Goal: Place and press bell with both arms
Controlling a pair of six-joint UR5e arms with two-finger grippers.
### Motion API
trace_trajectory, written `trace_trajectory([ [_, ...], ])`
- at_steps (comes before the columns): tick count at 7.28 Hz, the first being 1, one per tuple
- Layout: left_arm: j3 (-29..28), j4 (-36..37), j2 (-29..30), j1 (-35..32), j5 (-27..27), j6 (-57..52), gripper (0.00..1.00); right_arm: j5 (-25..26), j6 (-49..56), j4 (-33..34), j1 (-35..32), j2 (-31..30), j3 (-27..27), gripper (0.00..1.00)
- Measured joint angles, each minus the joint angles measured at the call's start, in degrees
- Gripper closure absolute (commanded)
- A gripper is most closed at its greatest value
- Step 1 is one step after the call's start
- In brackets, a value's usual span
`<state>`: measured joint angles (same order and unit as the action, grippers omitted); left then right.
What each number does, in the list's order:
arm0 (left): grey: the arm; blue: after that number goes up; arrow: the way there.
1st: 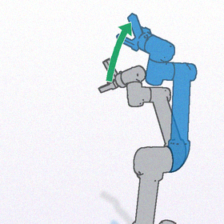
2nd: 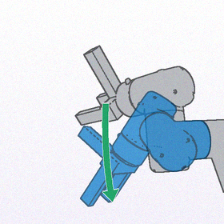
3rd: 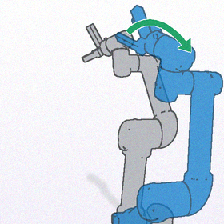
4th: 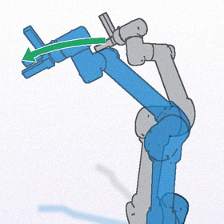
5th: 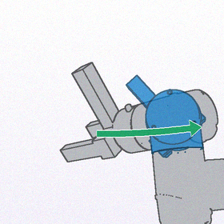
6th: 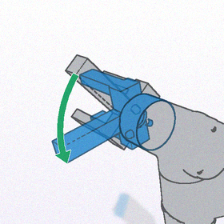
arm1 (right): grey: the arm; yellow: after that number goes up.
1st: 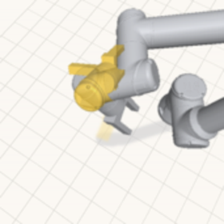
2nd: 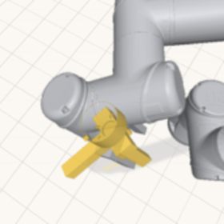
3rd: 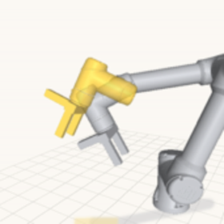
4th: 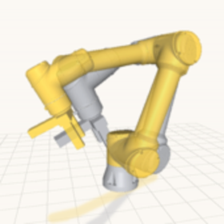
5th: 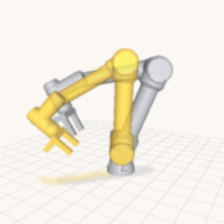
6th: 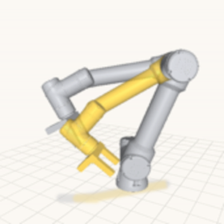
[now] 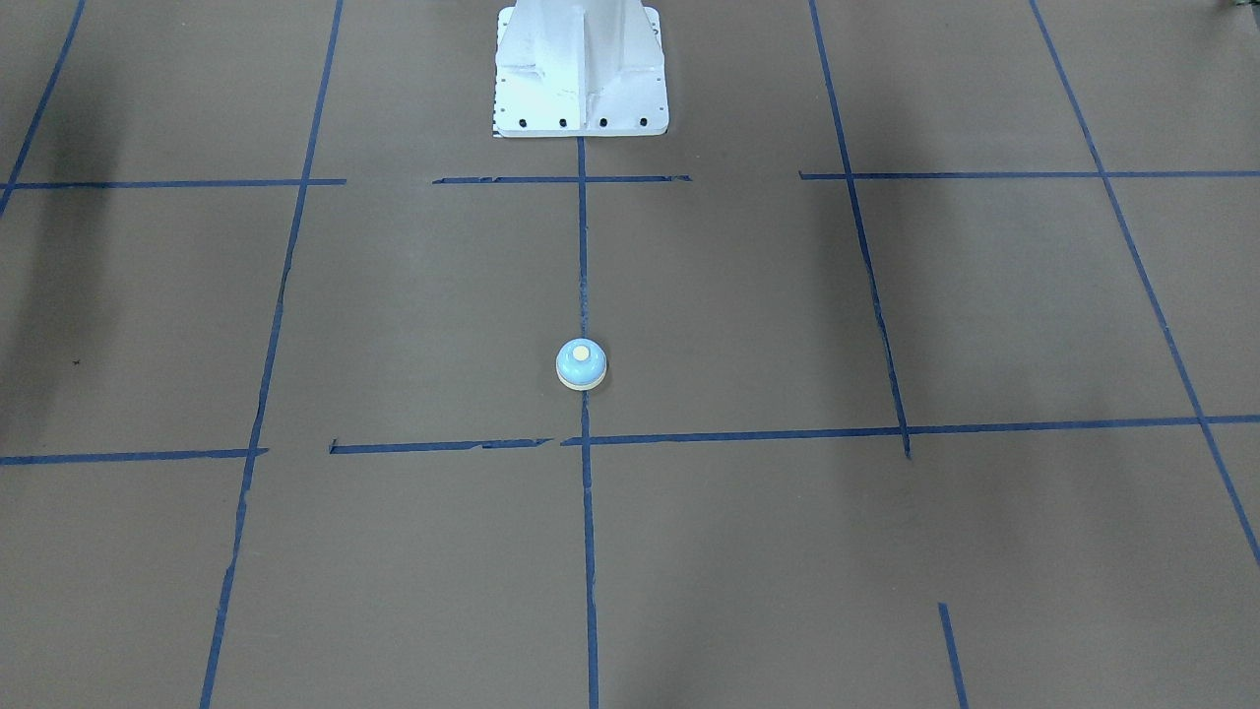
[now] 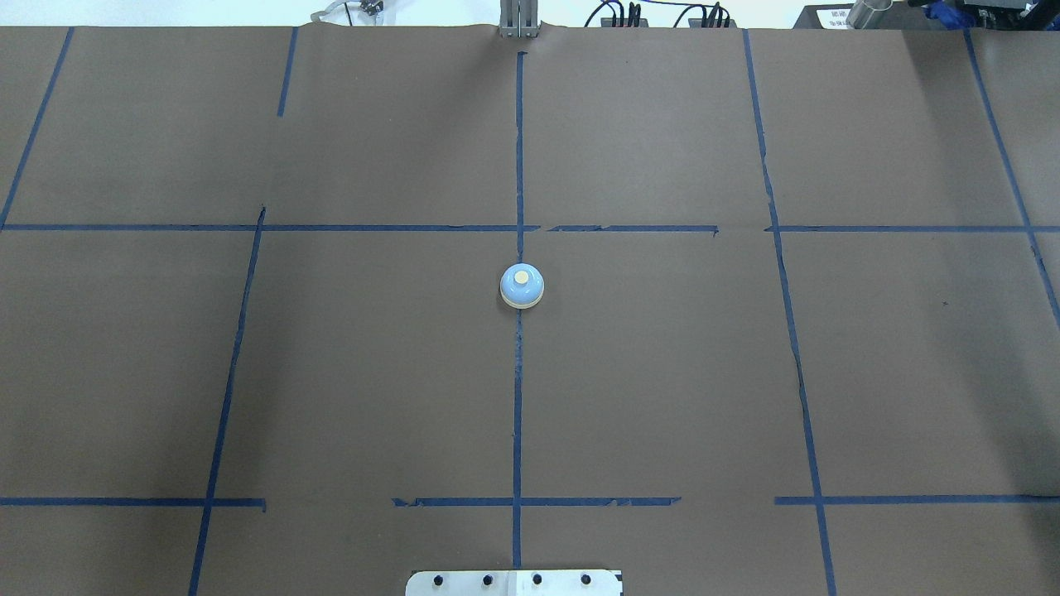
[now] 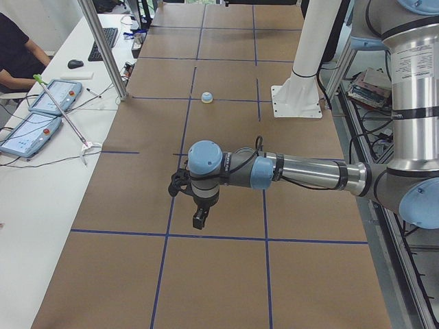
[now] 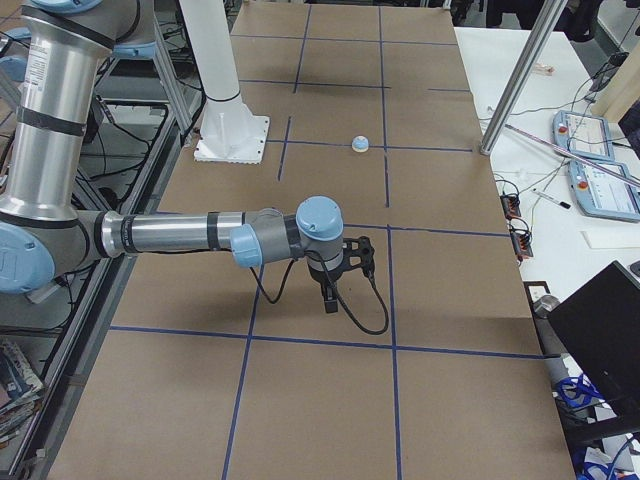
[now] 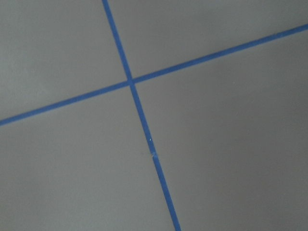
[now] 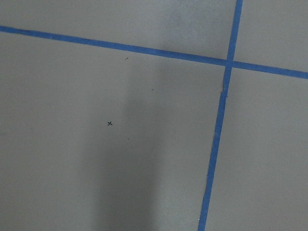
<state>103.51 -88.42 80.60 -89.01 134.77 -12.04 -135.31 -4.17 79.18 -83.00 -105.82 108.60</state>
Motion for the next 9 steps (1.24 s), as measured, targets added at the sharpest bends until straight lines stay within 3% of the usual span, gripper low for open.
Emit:
trace_trajectory([
  [3, -4.5, 0.4, -1.5, -0.7, 2.4, 0.2, 0.00, 0.1, 3.3, 0.1, 0.1, -1.0, -0.1, 0.00],
  [9, 1.8, 9.2, -0.8, -1.0, 2.3, -0.2, 0.00, -0.6, 4.8, 4.7, 0.0, 0.3, -0.1, 0.00],
])
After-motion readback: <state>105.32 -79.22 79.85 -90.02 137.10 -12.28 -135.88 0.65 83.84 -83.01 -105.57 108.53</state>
